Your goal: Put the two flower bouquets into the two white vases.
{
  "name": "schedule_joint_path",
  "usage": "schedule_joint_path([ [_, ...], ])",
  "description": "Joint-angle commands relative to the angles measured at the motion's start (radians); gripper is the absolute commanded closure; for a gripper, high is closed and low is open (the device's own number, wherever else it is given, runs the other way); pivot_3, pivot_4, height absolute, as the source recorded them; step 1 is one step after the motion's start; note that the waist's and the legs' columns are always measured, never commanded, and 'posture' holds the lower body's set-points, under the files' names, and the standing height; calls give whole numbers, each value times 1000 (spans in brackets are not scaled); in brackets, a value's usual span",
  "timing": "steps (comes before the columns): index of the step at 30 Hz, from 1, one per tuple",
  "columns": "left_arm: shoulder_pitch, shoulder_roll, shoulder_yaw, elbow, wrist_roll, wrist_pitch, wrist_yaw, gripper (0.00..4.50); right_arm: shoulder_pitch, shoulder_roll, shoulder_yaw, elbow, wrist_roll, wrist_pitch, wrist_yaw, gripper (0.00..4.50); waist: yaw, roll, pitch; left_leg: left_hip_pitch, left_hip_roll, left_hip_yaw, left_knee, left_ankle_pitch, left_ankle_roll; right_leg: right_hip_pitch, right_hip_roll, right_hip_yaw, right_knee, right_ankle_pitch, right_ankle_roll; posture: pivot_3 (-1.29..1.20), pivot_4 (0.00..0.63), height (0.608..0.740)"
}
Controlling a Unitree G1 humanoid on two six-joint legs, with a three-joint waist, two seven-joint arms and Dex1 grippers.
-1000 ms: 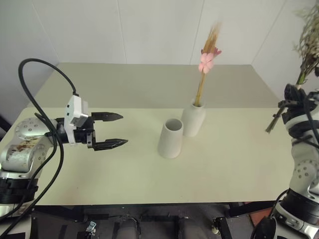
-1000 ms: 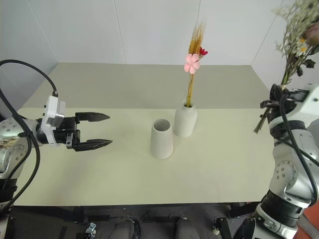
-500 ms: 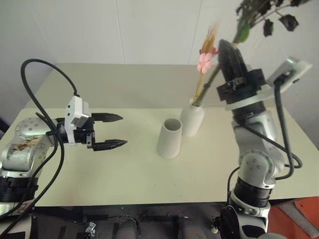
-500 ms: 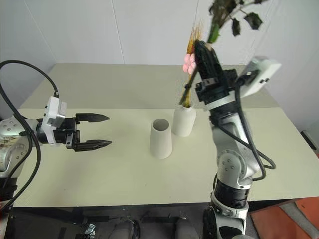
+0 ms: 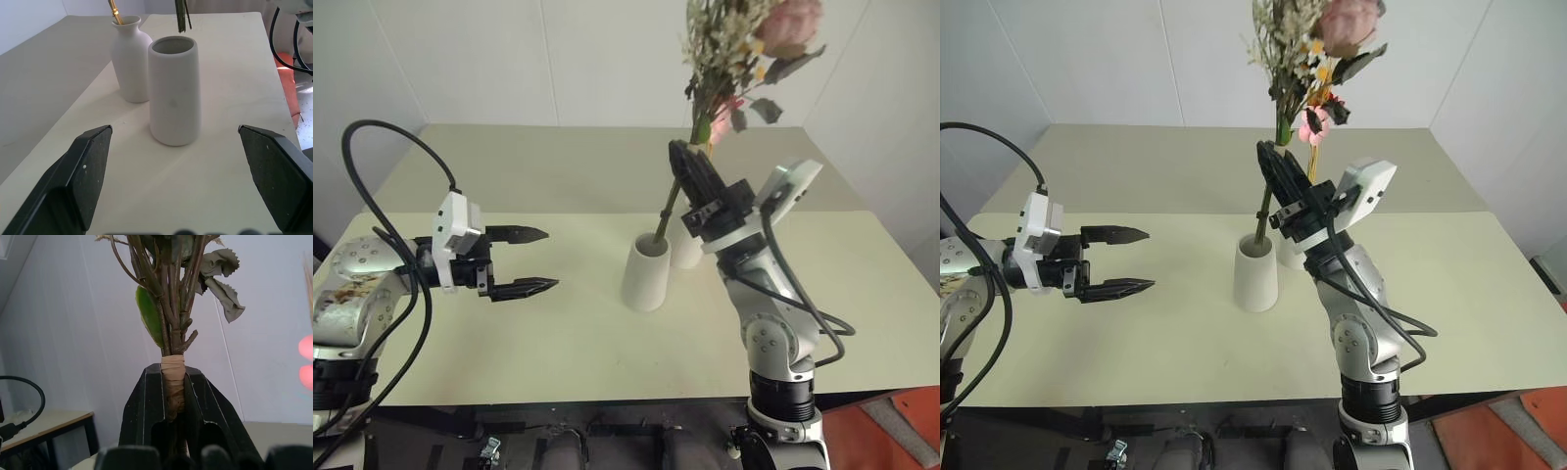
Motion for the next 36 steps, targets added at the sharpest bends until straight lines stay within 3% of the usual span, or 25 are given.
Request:
schedule_joint_path([
  [1, 0, 19, 34, -30, -16, 0, 6, 0, -4, 11, 19, 24, -34, -83, 26, 4283, 0, 0, 0, 0, 0, 0, 0, 0, 0, 0, 0, 0, 0, 0, 0, 0, 150, 740],
  [15, 18, 27, 50, -41, -22, 0, 16, 0, 68, 36, 65, 159, -121, -240, 91, 4283, 0, 0, 0, 0, 0, 0, 0, 0, 0, 0, 0, 0, 0, 0, 0, 0, 150, 740],
  [16, 18, 28, 51, -41, -24, 1, 16, 0, 75, 35, 66, 158, -120, -245, 96, 3555, 0, 0, 0, 0, 0, 0, 0, 0, 0, 0, 0, 0, 0, 0, 0, 0, 150, 740],
  [21, 14, 28, 47, -39, -21, -4, 15, 0, 125, 8, 93, 95, -137, -239, 131, 1908, 0, 0, 0, 0, 0, 0, 0, 0, 0, 0, 0, 0, 0, 0, 0, 0, 150, 740],
  [26, 2, 26, 44, -33, -20, -9, 14, 0, 268, -73, 101, -37, -146, -197, 134, 121, 7, 0, 0, 0, 0, 0, 0, 0, 0, 0, 0, 0, 0, 0, 0, 0, 150, 740],
  [32, -3, 23, 36, -20, -13, -16, 10, 0, 444, -260, 62, -185, -195, -133, 142, 53, 17, 0, 0, 0, 0, 0, 0, 0, 0, 0, 0, 0, 0, -1, 0, 0, 150, 740],
  [36, -22, 14, 18, -8, -9, -18, 5, 0, 505, -371, -47, -262, -93, -84, 179, 53, 17, 0, 0, 1, 0, 0, 0, 0, 0, 1, 0, 0, 0, -3, 4, 0, 150, 740],
])
